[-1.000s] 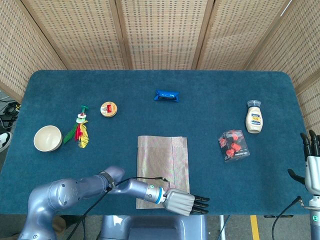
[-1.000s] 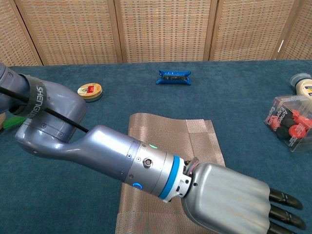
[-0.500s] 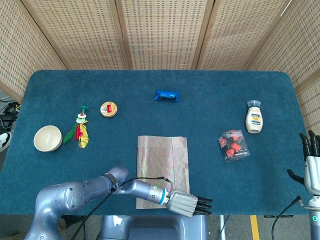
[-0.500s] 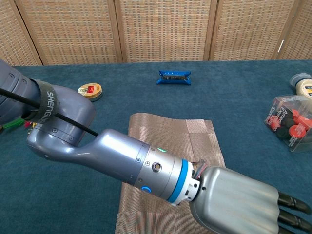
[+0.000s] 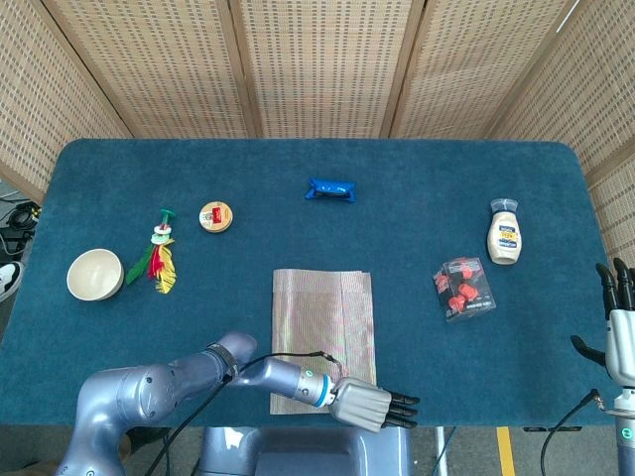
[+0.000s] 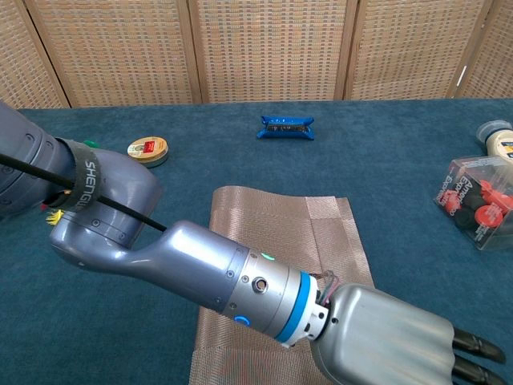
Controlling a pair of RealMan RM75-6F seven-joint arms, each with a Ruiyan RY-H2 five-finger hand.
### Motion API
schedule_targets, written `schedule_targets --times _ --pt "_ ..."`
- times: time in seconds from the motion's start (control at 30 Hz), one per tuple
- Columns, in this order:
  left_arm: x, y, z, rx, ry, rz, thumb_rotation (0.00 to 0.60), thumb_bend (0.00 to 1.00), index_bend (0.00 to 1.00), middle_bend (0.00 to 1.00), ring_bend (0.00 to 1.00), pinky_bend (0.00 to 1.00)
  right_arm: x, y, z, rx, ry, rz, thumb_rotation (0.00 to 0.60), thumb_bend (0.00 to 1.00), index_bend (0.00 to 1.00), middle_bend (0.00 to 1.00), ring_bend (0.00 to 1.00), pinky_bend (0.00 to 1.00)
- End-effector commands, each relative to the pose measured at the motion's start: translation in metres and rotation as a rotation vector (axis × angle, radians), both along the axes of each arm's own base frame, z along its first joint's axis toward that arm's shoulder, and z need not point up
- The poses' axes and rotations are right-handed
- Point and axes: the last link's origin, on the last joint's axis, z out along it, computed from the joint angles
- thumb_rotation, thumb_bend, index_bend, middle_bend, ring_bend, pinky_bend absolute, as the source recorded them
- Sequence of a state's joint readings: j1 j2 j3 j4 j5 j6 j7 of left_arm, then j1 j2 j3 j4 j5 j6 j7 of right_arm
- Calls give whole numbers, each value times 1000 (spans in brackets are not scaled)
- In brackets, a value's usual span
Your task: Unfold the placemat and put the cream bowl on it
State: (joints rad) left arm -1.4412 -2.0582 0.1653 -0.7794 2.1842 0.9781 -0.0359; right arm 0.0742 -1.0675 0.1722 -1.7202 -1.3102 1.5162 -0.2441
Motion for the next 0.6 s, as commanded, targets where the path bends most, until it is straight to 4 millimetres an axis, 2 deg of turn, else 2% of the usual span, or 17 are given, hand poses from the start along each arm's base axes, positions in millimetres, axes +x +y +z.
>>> schedule_targets --times 0.03,0.33,0.6 --pt "0 0 -1 1 -1 -6 600 454 503 0 0 0 0 0 0 1 -1 -1 600 0 0 0 0 0" --pt "0 2 -2 6 -4 3 600 480 542 0 0 0 0 0 0 4 -8 2 600 0 0 0 0 0" --pt "1 2 -3 0 -11 18 600 636 588 0 0 0 0 0 0 8 -8 3 600 0 0 0 0 0"
